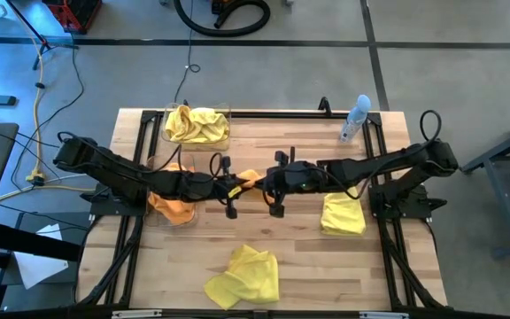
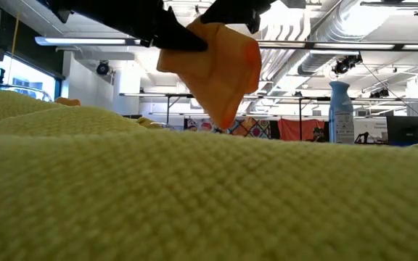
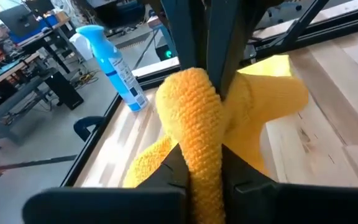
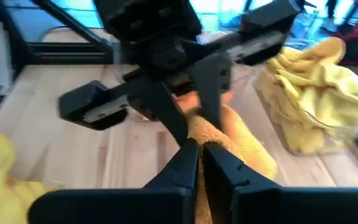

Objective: Sort microfiber towel by color & place in baskets
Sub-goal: Put the orange microfiber towel into the bottom transparent bin

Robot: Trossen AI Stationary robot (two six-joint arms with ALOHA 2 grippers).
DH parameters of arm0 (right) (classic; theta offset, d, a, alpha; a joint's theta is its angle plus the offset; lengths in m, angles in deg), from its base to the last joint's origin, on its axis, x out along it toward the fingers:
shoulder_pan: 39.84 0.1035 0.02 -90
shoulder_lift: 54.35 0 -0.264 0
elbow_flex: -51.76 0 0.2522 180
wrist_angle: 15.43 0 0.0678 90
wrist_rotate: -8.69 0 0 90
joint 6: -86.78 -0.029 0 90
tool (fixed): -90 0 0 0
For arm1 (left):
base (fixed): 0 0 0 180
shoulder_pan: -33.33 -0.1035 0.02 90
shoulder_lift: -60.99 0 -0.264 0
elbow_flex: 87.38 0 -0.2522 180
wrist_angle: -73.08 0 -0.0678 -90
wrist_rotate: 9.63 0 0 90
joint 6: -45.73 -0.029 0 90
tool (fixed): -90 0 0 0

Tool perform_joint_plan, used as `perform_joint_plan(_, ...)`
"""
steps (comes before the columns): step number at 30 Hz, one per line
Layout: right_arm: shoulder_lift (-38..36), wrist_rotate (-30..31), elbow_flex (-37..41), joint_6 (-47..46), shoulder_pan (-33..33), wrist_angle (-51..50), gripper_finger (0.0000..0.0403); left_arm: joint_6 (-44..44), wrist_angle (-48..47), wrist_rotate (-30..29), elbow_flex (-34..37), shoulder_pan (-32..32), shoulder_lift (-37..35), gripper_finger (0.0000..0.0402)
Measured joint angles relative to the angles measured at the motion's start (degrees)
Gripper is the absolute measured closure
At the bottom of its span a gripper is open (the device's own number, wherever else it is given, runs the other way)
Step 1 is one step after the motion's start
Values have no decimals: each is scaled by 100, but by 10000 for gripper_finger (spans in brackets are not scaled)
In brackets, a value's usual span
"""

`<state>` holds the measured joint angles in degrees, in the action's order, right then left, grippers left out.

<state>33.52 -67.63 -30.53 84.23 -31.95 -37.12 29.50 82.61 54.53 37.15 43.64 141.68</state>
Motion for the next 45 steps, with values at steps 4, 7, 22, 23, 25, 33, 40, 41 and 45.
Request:
perform_joint_plan(4, -1, 323, -2, -330, -1, -400, 357, 117, -585, -70, -61, 0, -105, 387)
perform_joint_plan(7, -4, 376, -2, -745, -4, -795, 329, 730, -1947, -265, -382, 2, -380, 396)
perform_joint_plan(22, -13, 1327, 1829, -2150, 81, 150, 284, 5405, -10202, -1460, -2580, 837, -1067, 400)
perform_joint_plan(23, -21, 1327, 1972, -2233, 70, 359, 284, 5800, -10558, -1367, -2605, 835, -1067, 401)
perform_joint_plan(25, -23, 1330, 2190, -2361, 29, 719, 284, 6516, -11199, -1027, -2578, 791, -1062, 401)
perform_joint_plan(33, -34, 1269, 2252, -2405, -117, 951, 284, 6817, -10558, 35, -1272, 462, -1126, 401)
perform_joint_plan(40, -34, 1224, 2243, -2301, -115, 958, 284, 5631, -8296, 684, 385, -101, -1141, 401)
perform_joint_plan(41, -34, 1224, 2243, -2299, -115, 959, 284, 5358, -7960, 818, 563, -178, -1123, 401)
perform_joint_plan(45, -34, 1224, 2243, -2294, -113, 962, 284, 4653, -7195, 1002, 945, -305, -1143, 401)
